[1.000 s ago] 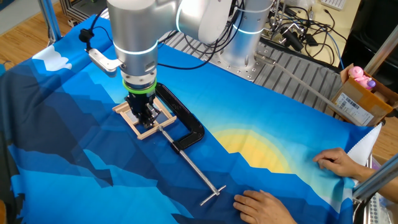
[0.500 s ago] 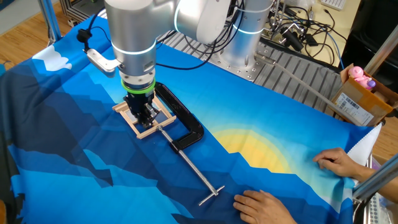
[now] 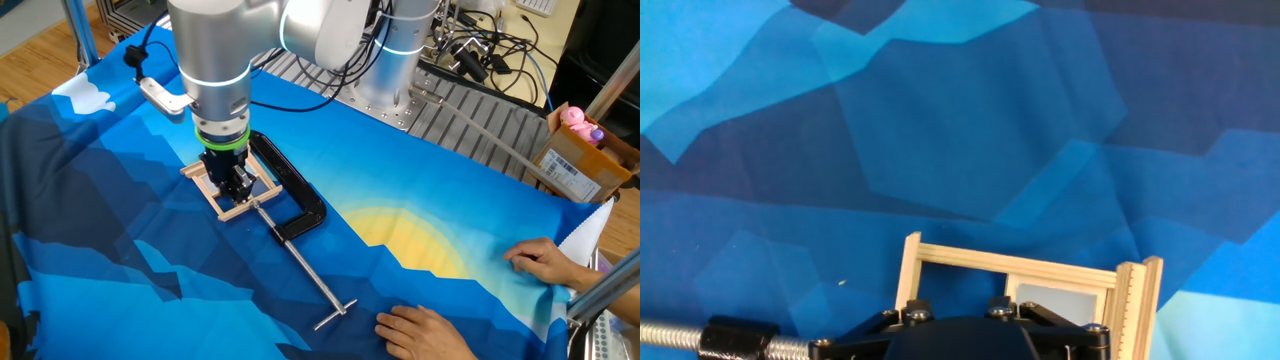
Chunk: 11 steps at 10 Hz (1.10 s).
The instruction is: Open a sliding window
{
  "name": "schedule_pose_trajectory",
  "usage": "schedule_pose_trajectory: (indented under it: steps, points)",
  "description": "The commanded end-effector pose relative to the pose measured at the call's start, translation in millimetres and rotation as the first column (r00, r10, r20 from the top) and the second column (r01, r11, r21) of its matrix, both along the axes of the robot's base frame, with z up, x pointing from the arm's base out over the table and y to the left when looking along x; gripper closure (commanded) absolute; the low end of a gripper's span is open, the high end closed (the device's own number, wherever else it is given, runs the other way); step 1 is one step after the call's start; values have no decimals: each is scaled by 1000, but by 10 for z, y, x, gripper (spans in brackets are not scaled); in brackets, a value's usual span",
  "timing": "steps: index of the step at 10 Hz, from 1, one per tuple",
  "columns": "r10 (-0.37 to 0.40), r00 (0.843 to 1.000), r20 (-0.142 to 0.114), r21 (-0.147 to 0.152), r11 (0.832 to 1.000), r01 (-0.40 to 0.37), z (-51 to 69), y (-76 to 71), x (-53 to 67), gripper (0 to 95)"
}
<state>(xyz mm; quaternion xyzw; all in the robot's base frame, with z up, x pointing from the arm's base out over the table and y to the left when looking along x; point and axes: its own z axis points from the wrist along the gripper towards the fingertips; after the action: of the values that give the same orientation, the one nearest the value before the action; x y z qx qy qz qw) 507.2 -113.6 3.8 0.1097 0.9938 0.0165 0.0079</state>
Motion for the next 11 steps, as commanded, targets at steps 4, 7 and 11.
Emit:
schedule_pose_trajectory:
  steps: [4, 7, 11]
  points:
    - [-46, 999, -21, 23, 999, 46, 88, 123, 11, 950]
    - [-41, 990, -135, 24, 999, 45, 403, 189, 44, 950]
    - [-73, 983, -169, 25, 997, 79, 855, 141, 24, 950]
